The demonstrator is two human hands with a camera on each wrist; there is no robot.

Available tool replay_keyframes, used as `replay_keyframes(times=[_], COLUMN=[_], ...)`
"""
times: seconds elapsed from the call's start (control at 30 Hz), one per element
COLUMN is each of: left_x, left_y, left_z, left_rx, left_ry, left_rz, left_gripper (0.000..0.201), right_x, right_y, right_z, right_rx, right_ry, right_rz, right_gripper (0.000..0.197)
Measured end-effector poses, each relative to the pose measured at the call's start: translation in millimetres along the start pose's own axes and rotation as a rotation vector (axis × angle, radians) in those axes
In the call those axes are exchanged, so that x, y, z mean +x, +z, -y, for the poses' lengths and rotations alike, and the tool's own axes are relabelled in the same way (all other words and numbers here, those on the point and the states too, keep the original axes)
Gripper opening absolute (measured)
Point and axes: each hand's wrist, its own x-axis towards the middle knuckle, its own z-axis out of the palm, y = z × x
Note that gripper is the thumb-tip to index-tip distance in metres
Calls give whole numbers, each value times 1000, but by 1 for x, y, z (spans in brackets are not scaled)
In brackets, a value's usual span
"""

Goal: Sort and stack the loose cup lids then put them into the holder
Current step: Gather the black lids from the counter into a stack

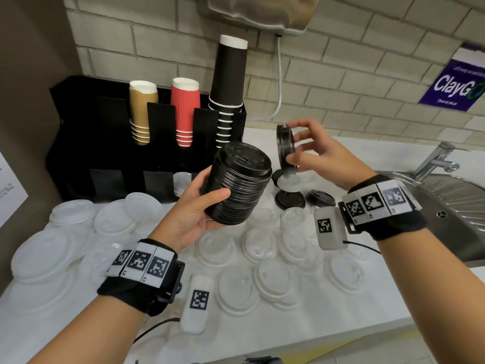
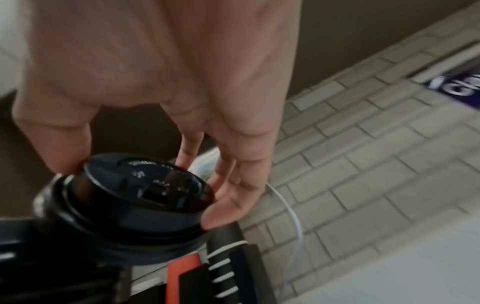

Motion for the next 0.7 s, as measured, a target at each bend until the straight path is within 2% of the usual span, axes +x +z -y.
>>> replay_keyframes(times=[0.13,0.23,0.5,0.7], left_x=[-1,-1,-2,-3], left_y=[0,0,2,1], left_z=[0,0,0,-1], left_rx=[21,28,45,45], left_ry=[3,4,11,16], left_rz=[5,16,44,38], left_gripper=[67,69,64,70], right_x=[-5,-4,6,14], right_y=[12,23,35,34], right_z=[27,34,46,45], right_rx=[-128,-181,-272,-289], right_ry=[-160,-238,-285,-210], right_rz=[98,161,187,236], right_gripper=[56,52,48,52])
